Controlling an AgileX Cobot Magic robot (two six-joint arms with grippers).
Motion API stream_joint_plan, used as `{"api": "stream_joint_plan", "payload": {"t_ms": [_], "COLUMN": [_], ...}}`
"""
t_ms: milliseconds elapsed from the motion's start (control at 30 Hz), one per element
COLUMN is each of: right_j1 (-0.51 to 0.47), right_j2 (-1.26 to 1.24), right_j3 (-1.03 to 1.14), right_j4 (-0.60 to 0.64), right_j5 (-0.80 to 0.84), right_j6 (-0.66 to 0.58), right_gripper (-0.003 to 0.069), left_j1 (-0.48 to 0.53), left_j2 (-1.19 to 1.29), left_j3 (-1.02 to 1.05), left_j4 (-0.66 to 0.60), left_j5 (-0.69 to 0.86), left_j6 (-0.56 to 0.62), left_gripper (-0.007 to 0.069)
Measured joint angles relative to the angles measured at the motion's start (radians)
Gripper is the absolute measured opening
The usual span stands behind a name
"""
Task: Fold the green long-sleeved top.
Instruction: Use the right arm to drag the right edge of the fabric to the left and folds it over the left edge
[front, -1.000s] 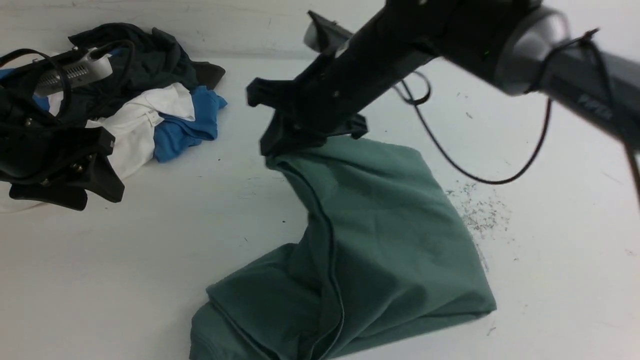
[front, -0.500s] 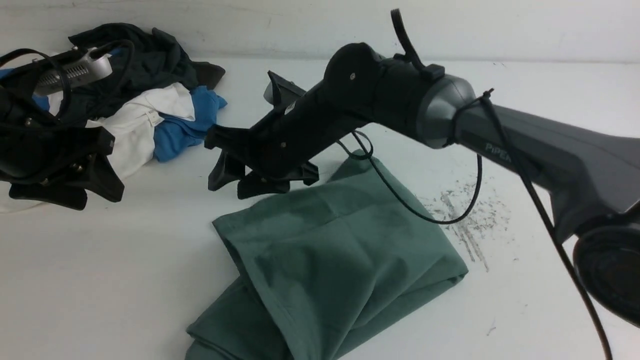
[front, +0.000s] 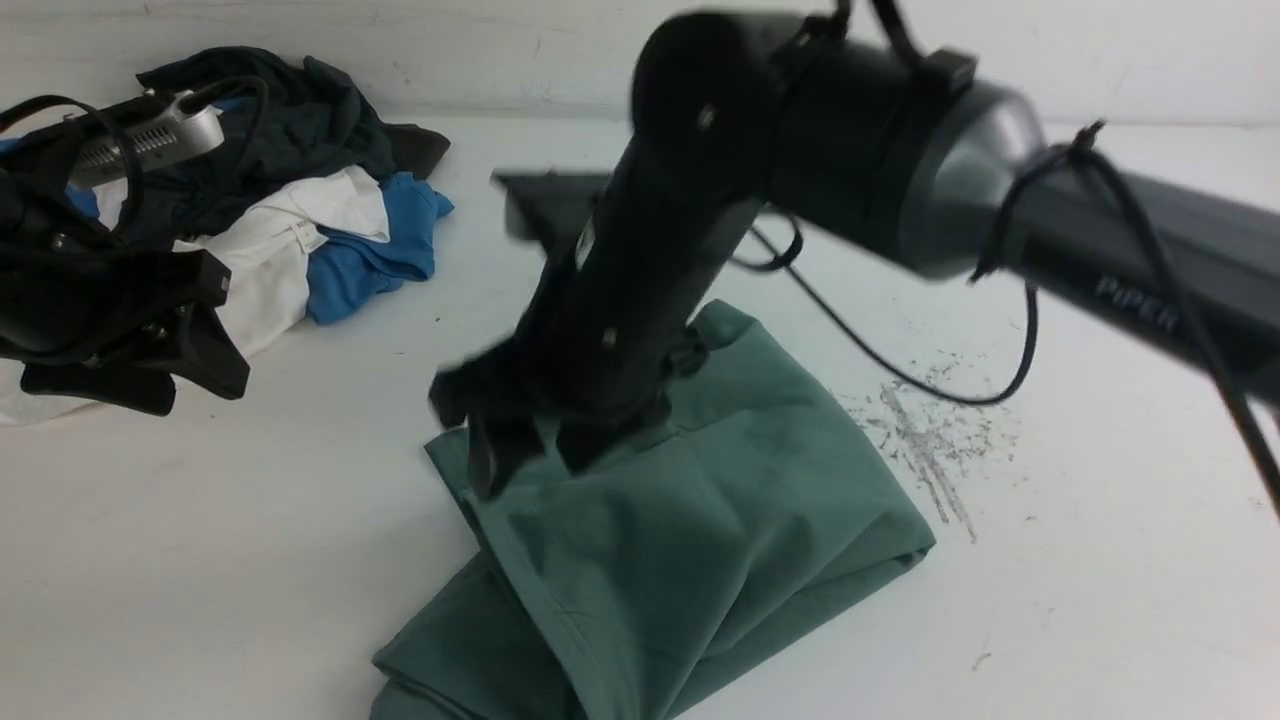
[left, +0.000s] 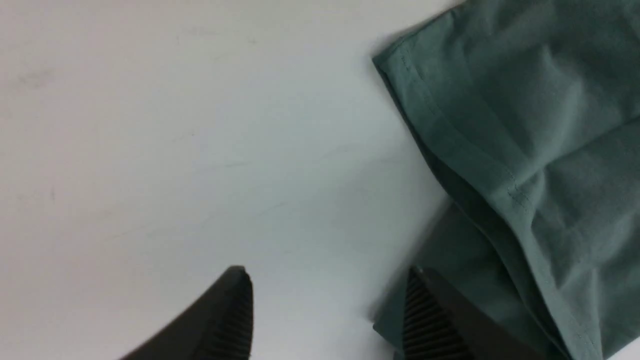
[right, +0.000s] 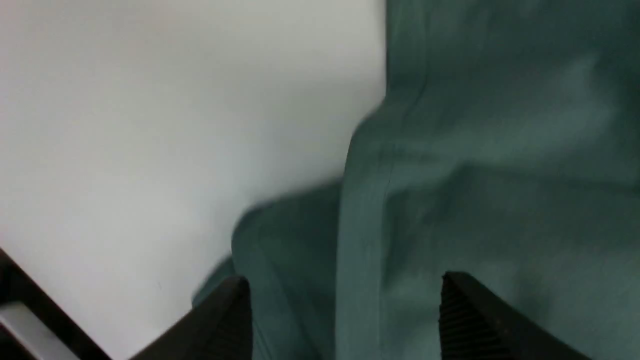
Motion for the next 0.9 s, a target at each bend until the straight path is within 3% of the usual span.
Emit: {"api": "stream_joint_plan", "payload": {"t_ms": [100,333,433,500,600,900], "right_j1": [0.069,0.084,0.084,0.084,0.089,0.152], "right_j2": [0.028,0.125,0.137,0.115,0.061,-0.177], "right_j3": [0.071,0.078,0.078,0.078,0.092,0.328], "right_j4": [-0.107,-0.161,-0.164,-0.164,-0.164,-0.141], "right_j5": [0.005,-0.003,-0.006,-0.006,-0.008,-0.008], "right_j6": [0.054,0.097,0.089,0.074,0.071,0.105], "right_gripper": [0.0454,0.0418,0.0283,0.012,0.0022,0.0005], "left_j1": [0.0,0.0,0.0,0.0,0.0,0.0], "left_j2": [0.018,0.04,0.04,0.04,0.04,0.04], "left_j3": [0.0,0.0,0.0,0.0,0.0,0.0], "left_j4": [0.0,0.0,0.0,0.0,0.0,0.001], "left_j5": [0.0,-0.001,-0.001,-0.001,-0.001,-0.002], "left_j6": [0.0,0.0,0.0,0.0,0.0,0.0], "left_gripper": [0.0386,0.0386,0.0386,0.0386,0.0386,0.0386]}}
